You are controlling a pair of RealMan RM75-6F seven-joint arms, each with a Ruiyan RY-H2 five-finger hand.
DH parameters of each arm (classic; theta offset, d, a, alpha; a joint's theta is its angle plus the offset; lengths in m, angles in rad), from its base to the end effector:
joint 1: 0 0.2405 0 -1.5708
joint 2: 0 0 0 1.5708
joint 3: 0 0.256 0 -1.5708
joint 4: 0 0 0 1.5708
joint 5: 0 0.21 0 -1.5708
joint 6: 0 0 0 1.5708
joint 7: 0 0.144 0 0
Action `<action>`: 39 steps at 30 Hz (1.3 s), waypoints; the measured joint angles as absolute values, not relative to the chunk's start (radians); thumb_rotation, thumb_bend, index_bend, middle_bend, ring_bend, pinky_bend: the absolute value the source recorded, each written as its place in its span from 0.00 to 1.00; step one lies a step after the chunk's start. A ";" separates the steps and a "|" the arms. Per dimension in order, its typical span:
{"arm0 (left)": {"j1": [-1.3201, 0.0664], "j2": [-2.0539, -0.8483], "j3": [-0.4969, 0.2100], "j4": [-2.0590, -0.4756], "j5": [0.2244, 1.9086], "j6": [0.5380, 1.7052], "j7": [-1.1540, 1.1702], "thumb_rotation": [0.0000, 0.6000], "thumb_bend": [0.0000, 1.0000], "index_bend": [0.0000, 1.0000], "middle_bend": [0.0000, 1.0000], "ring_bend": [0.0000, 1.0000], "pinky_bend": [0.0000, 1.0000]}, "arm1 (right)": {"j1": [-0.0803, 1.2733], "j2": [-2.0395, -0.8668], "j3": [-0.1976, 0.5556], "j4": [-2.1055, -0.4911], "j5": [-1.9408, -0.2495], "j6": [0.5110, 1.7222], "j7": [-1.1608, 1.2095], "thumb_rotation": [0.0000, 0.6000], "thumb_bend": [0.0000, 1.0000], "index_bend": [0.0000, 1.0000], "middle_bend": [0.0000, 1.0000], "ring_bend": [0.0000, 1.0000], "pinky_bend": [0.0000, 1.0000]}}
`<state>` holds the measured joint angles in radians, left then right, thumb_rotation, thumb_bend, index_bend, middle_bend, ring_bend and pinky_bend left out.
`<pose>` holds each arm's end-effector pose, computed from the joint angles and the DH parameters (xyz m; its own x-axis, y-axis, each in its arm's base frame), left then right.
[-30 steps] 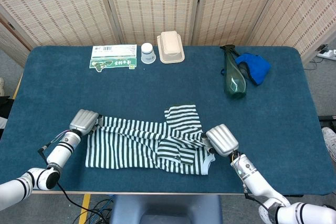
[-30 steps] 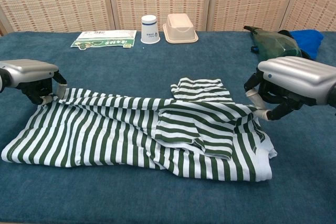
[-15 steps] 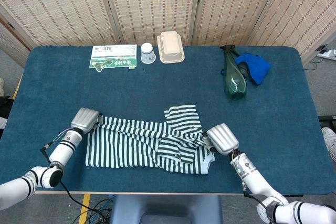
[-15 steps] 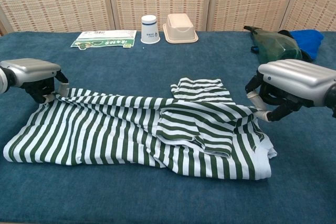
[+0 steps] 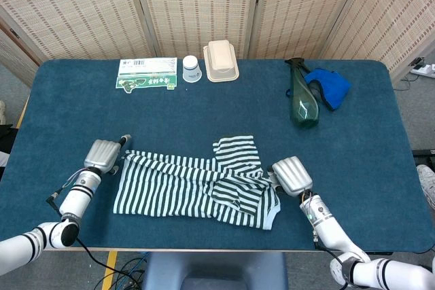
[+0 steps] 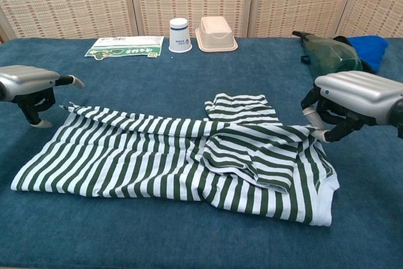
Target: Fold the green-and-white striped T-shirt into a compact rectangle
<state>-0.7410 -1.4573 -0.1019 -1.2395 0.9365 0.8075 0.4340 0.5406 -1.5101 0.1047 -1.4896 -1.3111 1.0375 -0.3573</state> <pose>-0.2512 0.3804 0.0265 0.6556 0.3305 0.6790 0.7516 -0.1983 -0.6292 -0.2033 -0.2952 -0.0058 0.5229 -0.2283 0.8212 -0.8267 -0.3705 0.4234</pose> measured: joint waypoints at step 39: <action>-0.442 -1.234 -0.073 -1.598 1.112 1.164 0.176 1.00 0.25 0.00 0.84 0.83 0.93 | 0.519 -1.482 -0.048 -1.569 -1.538 1.058 -0.284 1.00 0.31 0.39 0.91 0.97 1.00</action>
